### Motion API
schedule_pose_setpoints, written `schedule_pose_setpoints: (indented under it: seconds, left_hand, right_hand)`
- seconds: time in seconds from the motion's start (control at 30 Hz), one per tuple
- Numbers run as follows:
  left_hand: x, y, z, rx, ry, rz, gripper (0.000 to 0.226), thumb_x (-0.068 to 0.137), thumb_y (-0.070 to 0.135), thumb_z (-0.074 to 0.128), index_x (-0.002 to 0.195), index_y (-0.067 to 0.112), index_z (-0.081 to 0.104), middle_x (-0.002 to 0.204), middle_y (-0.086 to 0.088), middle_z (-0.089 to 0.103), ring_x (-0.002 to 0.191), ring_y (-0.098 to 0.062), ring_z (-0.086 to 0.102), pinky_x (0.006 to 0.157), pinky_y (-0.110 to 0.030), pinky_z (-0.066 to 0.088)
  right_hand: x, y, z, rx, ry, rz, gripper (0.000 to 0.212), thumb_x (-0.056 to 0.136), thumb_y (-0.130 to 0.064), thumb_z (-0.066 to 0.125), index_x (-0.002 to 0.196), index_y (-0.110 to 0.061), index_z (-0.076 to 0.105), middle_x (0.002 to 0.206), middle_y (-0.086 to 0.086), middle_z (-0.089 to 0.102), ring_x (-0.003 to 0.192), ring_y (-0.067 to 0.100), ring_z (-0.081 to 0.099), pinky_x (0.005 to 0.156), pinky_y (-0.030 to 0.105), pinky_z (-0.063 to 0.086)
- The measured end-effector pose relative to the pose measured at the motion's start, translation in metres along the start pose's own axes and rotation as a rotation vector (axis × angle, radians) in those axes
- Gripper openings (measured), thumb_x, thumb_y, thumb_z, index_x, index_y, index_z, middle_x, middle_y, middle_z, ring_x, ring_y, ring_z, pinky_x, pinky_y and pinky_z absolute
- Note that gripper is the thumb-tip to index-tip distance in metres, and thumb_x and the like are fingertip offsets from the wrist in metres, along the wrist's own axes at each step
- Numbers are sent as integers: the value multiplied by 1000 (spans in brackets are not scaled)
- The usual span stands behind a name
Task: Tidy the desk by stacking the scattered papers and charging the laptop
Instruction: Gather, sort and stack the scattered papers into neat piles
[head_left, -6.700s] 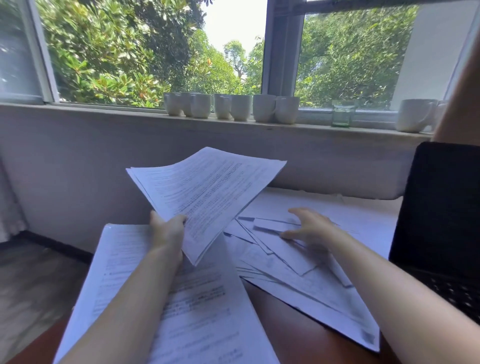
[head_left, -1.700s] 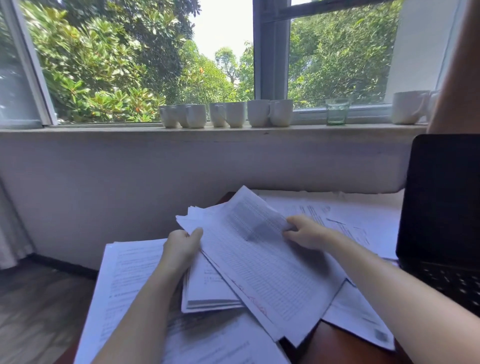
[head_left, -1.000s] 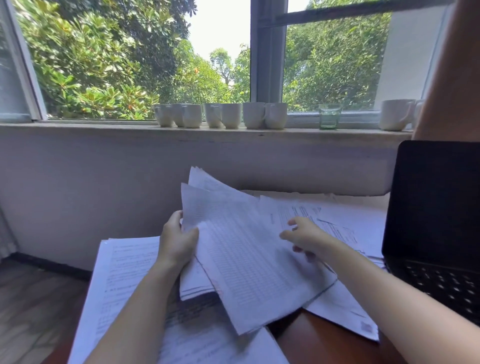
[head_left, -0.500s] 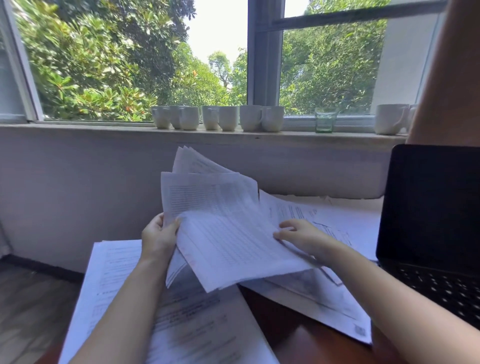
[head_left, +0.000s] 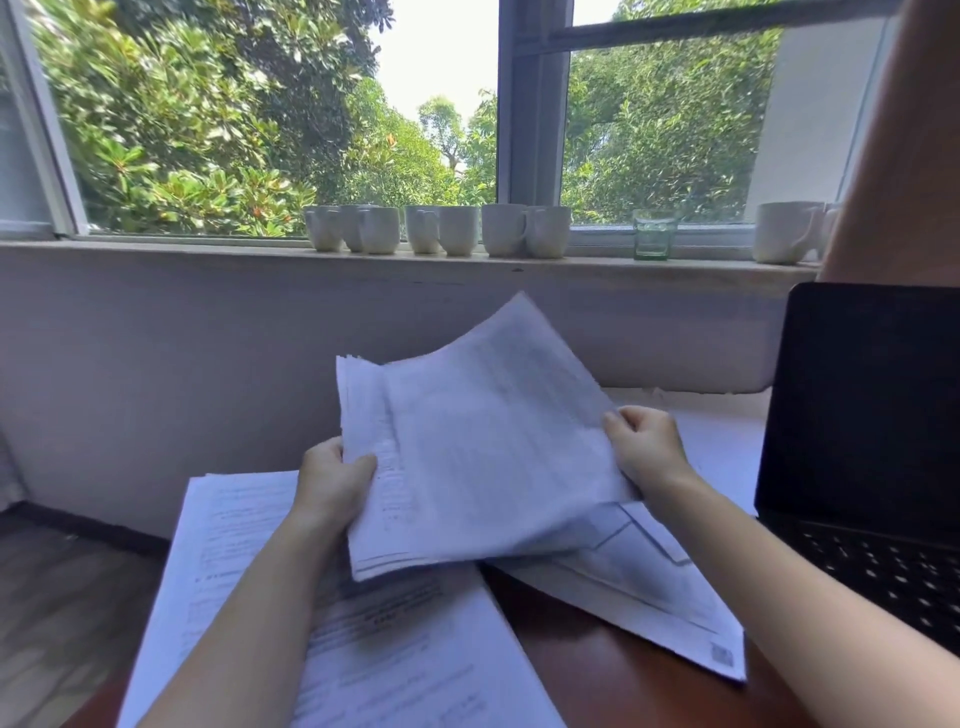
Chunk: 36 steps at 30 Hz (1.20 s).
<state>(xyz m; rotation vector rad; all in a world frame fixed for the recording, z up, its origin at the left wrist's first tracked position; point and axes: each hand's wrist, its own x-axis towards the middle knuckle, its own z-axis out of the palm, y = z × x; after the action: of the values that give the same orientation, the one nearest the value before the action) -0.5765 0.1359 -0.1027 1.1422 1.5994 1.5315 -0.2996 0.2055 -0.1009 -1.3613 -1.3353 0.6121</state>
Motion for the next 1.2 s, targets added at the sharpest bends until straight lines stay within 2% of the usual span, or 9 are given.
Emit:
schedule_pose_setpoints:
  seconds: [0.2, 0.27, 0.4, 0.5, 0.63, 0.8, 0.87, 1.07, 1.2]
  left_hand:
    - [-3, 8, -6, 271, -39, -80, 31, 56, 21, 40, 68, -4, 55, 70, -15, 58, 66, -31, 55, 58, -31, 39]
    - [-5, 12, -6, 287, -39, -137, 22, 71, 25, 48, 64, 4, 45, 66, -9, 47, 62, -26, 44, 56, -30, 30]
    - [4, 7, -7, 232, -33, -198, 29, 96, 23, 48, 96, -3, 59, 95, -15, 61, 85, -30, 59, 73, -32, 41]
    - [2, 5, -9, 328, -100, -149, 13, 89, 4, 52, 78, 4, 60, 83, -11, 65, 69, -23, 60, 60, -27, 45]
    - [1, 5, -11, 362, -125, -94, 13, 88, -1, 52, 79, 8, 54, 79, -3, 59, 66, -13, 56, 51, -23, 39]
    - [0, 15, -11, 210, -64, -68, 16, 93, 0, 51, 79, 8, 55, 79, -4, 56, 61, -8, 48, 35, -7, 35]
    - [1, 20, -11, 147, -11, -47, 6, 94, 1, 50, 93, 4, 55, 90, -6, 57, 62, -8, 47, 35, -5, 34]
    - [0, 18, -7, 37, 69, -72, 28, 97, 4, 49, 122, -6, 56, 115, -16, 60, 80, -18, 53, 44, -13, 35]
    - [-2, 16, -6, 14, 93, -61, 23, 96, 2, 48, 117, -3, 57, 99, -10, 60, 71, -17, 54, 50, -20, 39]
  right_hand:
    - [-9, 8, 17, -27, -100, 111, 26, 94, -11, 45, 68, -11, 46, 60, 4, 31, 58, 16, 29, 48, 25, 20]
    - [-19, 9, 31, -68, -182, 119, 29, 94, -11, 43, 65, -13, 42, 63, 4, 35, 59, 15, 34, 48, 24, 24]
    - [-32, 5, 51, -276, -301, 54, 29, 95, -14, 40, 66, -9, 45, 71, 6, 47, 75, 20, 48, 62, 29, 32]
    - [-36, -3, 53, -637, -465, -29, 25, 95, -24, 38, 81, -9, 51, 89, 7, 57, 90, 26, 54, 64, 30, 37]
    - [-18, -4, 32, -821, -354, -160, 27, 94, -30, 43, 111, -15, 56, 118, 7, 59, 109, 28, 52, 84, 33, 43]
    - [4, 12, 7, -975, -551, -82, 72, 83, -42, 59, 145, -24, 28, 148, 2, 33, 135, 26, 32, 108, 40, 32]
    - [5, 18, 6, -947, -548, -78, 68, 83, -39, 56, 144, -21, 30, 147, 5, 38, 133, 26, 37, 106, 41, 35]
    - [10, 18, -4, -1034, -265, -200, 22, 93, -24, 43, 105, -19, 60, 119, 8, 61, 107, 32, 56, 77, 33, 44]
    - [16, 4, -15, -882, -15, -233, 27, 97, -26, 38, 83, -16, 60, 101, 13, 64, 92, 37, 57, 65, 32, 33]
